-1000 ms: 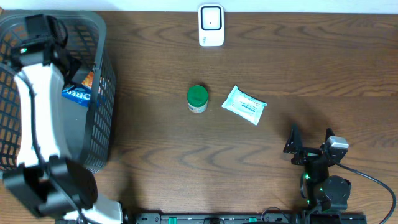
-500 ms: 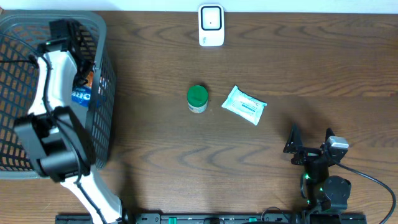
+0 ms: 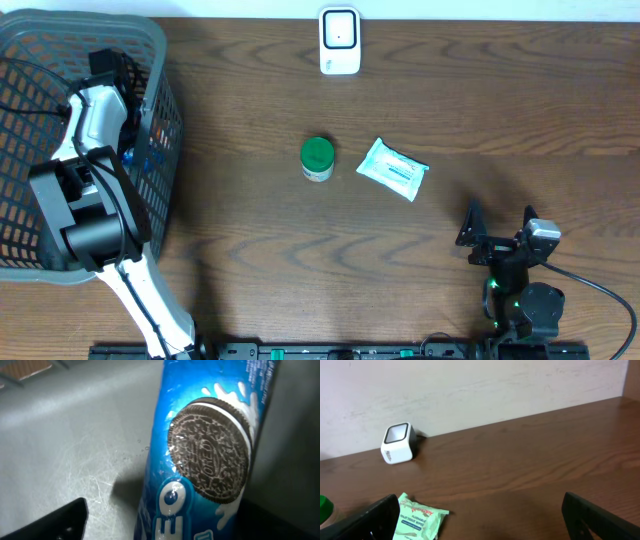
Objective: Scan the item barcode
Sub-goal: 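Grasp the blue Oreo pack with the left gripper and lift it, then carry the Oreo pack out of the basket toward the scanner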
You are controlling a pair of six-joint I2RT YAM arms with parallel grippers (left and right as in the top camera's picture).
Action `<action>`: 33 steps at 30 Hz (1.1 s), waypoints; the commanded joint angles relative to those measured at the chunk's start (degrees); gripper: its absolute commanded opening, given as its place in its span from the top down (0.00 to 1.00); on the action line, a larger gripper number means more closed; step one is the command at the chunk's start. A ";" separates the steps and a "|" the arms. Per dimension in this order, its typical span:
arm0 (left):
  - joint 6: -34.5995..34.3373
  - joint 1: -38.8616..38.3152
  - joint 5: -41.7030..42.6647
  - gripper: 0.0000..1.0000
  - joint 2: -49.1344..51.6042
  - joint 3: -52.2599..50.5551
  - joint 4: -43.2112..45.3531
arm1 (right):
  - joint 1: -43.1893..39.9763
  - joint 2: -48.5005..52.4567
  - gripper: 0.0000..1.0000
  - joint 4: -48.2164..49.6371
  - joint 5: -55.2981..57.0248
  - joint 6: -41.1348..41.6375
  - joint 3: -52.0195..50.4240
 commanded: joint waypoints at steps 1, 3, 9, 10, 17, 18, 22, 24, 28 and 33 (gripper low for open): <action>-0.07 0.24 -0.94 0.65 1.92 -0.39 -0.76 | 0.55 -0.31 0.01 -0.20 0.31 0.46 -0.09; -0.04 0.24 -0.90 0.89 1.92 -0.37 -1.62 | 0.55 -0.31 0.01 -0.20 0.31 0.48 -0.09; 0.52 0.42 -1.03 0.93 0.81 -0.35 -4.98 | 0.55 -0.31 0.01 -0.20 0.31 0.48 -0.09; 0.90 0.55 -1.05 0.93 0.09 -0.28 -5.64 | 0.55 -0.31 0.01 -0.20 0.31 0.48 -0.09; 1.66 0.61 -4.07 0.93 -12.57 1.88 -11.52 | 0.55 -0.31 0.01 -0.20 0.31 0.46 -0.09; 1.73 0.61 -4.04 0.93 -15.72 1.90 -11.76 | 0.55 -0.31 0.01 -0.20 0.31 0.46 -0.09; 1.68 0.42 -2.71 0.92 -29.51 1.90 -12.61 | 0.55 -0.31 0.01 -0.22 0.31 0.46 -0.09; 1.70 -0.02 1.20 0.93 -35.19 1.90 -12.79 | 0.55 -0.31 0.01 -0.20 0.31 0.46 -0.09; 2.05 -3.41 12.76 0.93 -46.16 1.90 -13.46 | 0.55 -0.31 0.01 -0.20 0.31 0.46 -0.09; 8.31 -16.37 21.46 0.93 -52.48 1.33 -14.51 | 0.55 -0.31 0.01 -0.20 0.31 0.48 -0.09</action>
